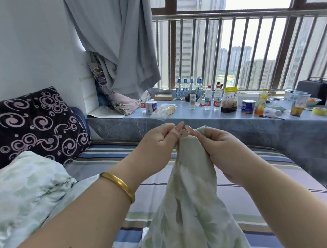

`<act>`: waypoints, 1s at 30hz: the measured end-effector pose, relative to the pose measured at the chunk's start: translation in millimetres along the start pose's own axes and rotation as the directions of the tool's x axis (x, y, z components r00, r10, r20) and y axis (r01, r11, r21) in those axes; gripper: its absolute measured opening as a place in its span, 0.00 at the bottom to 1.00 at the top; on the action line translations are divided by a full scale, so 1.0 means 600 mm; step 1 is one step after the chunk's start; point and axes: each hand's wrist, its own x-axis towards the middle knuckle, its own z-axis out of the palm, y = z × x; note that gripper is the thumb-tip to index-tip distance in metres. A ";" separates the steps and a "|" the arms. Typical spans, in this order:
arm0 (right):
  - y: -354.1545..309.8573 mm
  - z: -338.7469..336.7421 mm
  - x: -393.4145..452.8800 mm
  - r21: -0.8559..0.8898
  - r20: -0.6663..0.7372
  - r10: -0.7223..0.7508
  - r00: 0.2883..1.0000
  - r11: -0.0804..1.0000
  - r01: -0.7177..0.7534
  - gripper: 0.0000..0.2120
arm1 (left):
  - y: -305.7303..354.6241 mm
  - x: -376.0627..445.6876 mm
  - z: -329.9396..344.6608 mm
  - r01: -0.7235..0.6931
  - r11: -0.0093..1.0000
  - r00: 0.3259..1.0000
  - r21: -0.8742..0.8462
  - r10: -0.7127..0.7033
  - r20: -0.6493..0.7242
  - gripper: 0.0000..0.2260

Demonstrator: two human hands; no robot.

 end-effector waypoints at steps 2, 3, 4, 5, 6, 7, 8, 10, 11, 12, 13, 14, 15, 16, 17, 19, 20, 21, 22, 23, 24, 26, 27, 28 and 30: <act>0.009 0.001 -0.002 -0.036 -0.029 -0.078 0.997 0.996 0.077 0.11 | -0.007 0.000 0.012 0.138 0.963 0.982 -0.231 -0.164 -0.098 0.18; 0.012 0.002 -0.003 -0.018 -0.039 -0.090 0.995 0.996 0.089 0.10 | -0.009 0.001 0.021 0.195 0.905 0.962 -0.378 -0.252 -0.108 0.17; 0.012 0.003 -0.006 0.024 -0.019 -0.071 0.997 0.997 0.071 0.07 | -0.009 0.002 0.029 0.236 0.825 0.942 -0.514 -0.324 -0.088 0.16; 0.014 0.000 -0.008 0.073 0.028 -0.034 0.999 0.997 0.032 0.12 | -0.007 0.004 0.034 0.261 0.746 0.927 -0.612 -0.371 -0.057 0.16; 0.013 -0.006 -0.012 0.121 0.116 0.024 0.993 0.992 -0.038 0.19 | -0.007 0.005 0.035 0.276 0.697 0.918 -0.662 -0.395 -0.033 0.16; 0.010 -0.014 -0.015 0.148 0.229 0.085 0.970 0.982 -0.121 0.23 | -0.007 0.005 0.035 0.287 0.676 0.913 -0.679 -0.407 -0.018 0.16; 0.005 -0.023 -0.019 0.136 0.327 0.157 0.932 0.968 -0.211 0.23 | -0.008 0.004 0.033 0.299 0.668 0.908 -0.682 -0.419 -0.012 0.15; 0.002 -0.039 -0.024 0.018 0.460 0.275 0.844 0.948 -0.318 0.25 | -0.012 0.002 0.030 0.313 0.643 0.894 -0.699 -0.448 -0.012 0.14; 0.003 -0.044 -0.026 -0.060 0.487 0.321 0.812 0.940 -0.336 0.25 | -0.014 0.002 0.030 0.311 0.618 0.885 -0.723 -0.465 -0.017 0.14; 0.003 -0.045 -0.027 -0.142 0.490 0.360 0.794 0.931 -0.335 0.26 | -0.014 0.002 0.029 0.304 0.591 0.877 -0.748 -0.480 -0.023 0.14; 0.005 -0.044 -0.027 -0.222 0.474 0.391 0.789 0.920 -0.323 0.27 | -0.013 0.002 0.031 0.298 0.572 0.871 -0.764 -0.491 -0.027 0.13; 0.003 -0.040 -0.028 -0.310 0.444 0.408 0.797 0.905 -0.291 0.26 | -0.011 0.003 0.032 0.298 0.565 0.864 -0.770 -0.502 -0.034 0.13; 0.002 -0.033 -0.030 -0.400 0.411 0.405 0.817 0.885 -0.238 0.24 | -0.010 0.003 0.033 0.302 0.557 0.856 -0.774 -0.515 -0.037 0.13; 0.000 -0.026 -0.032 -0.488 0.369 0.388 0.844 0.854 -0.180 0.22 | -0.008 0.003 0.035 0.310 0.544 0.845 -0.780 -0.533 -0.036 0.13; -0.001 -0.019 -0.031 -0.558 0.314 0.361 0.878 0.818 -0.137 0.20 | -0.006 0.002 0.039 0.327 0.523 0.830 -0.787 -0.557 -0.025 0.14; 0.001 -0.011 -0.029 -0.590 0.190 0.298 0.936 0.796 -0.133 0.15 | -0.005 -0.002 0.045 0.382 0.487 0.800 -0.786 -0.600 0.017 0.15; 0.002 -0.009 -0.029 -0.548 0.138 0.268 0.953 0.823 -0.152 0.12 | -0.005 -0.006 0.048 0.432 0.492 0.784 -0.756 -0.619 0.045 0.17; 0.005 -0.009 -0.028 -0.502 0.095 0.245 0.965 0.849 -0.166 0.10 | -0.006 -0.011 0.049 0.499 0.516 0.761 -0.696 -0.646 0.067 0.19; 0.006 -0.009 -0.028 -0.468 0.056 0.224 0.973 0.867 -0.173 0.10 | -0.007 -0.016 0.050 0.576 0.557 0.732 -0.598 -0.678 0.073 0.21; 0.007 -0.009 -0.028 -0.450 0.020 0.202 0.979 0.876 -0.171 0.10 | -0.007 -0.021 0.051 0.643 0.598 0.705 -0.479 -0.706 0.064 0.24; 0.009 -0.010 -0.027 -0.440 -0.010 0.183 0.983 0.882 -0.169 0.10 | -0.006 -0.025 0.052 0.681 0.634 0.696 -0.365 -0.716 0.055 0.26; 0.013 -0.007 -0.025 -0.426 -0.048 0.151 0.987 0.891 -0.158 0.09 | -0.002 -0.031 0.057 0.689 0.682 0.714 -0.245 -0.697 0.070 0.29; 0.015 -0.005 -0.024 -0.418 -0.058 0.139 0.989 0.896 -0.150 0.08 | 0.002 -0.031 0.060 0.684 0.690 0.723 -0.236 -0.684 0.097 0.29; 0.018 -0.002 -0.024 -0.403 -0.065 0.134 0.989 0.903 -0.149 0.07 | 0.006 -0.031 0.063 0.680 0.691 0.730 -0.245 -0.671 0.131 0.28; 0.023 0.005 -0.024 -0.353 -0.061 0.155 0.986 0.921 -0.166 0.05 | 0.010 -0.031 0.072 0.676 0.677 0.734 -0.291 -0.657 0.173 0.27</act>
